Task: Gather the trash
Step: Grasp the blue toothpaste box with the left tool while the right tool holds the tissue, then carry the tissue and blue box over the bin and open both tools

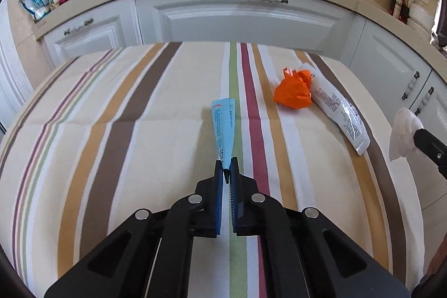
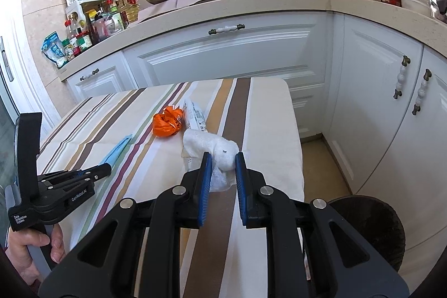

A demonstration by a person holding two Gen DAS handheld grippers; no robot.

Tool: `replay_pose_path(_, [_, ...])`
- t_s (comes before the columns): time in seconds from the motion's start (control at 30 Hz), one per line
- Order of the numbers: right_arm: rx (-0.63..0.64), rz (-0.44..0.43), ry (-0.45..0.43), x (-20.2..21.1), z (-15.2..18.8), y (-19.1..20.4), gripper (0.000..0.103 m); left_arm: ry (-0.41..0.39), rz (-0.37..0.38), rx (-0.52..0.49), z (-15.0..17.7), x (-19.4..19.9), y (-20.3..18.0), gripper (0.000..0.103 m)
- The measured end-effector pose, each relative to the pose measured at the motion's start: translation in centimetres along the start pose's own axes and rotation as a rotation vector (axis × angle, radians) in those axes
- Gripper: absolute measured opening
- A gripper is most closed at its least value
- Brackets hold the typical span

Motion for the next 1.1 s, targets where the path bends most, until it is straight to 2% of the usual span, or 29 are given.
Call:
replay_pose_path(0.2, [0.01,-0.003,-0.015,0.6,0.0,0.4,0.017,-0.051,-0.008,-0.022,-0.3,1.3,-0.1,0.005])
replay_pose_path(0.6, [0.037,-0.006,-0.069,3.9,-0.4,1.4,0.017,-0.111,0.006,0.004,-0.5,4.4,0.0,0.005])
replay_pose_path(0.8, [0.051,0.003,-0.091,6.1,-0.4,1.7,0.017,-0.148,0.022,-0.011,-0.5,6.6,-0.5,0.005])
replay_pose_path(1.1, [0.054,0.045,-0.127,10.3,0.0,0.8,0.017,-0.18,0.082,-0.035,0.1,9.9,-2.6,0.005])
Point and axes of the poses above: each gripper's, at about its wrist camera, not at the fingertips, and x roughly against the way its jaws point, y to its left, z to its underside, the point moved 6 cm from there along -x, roughly the way its jaws point, and after that the axes turned 14 degrees about -y, right-handed, at the moved point
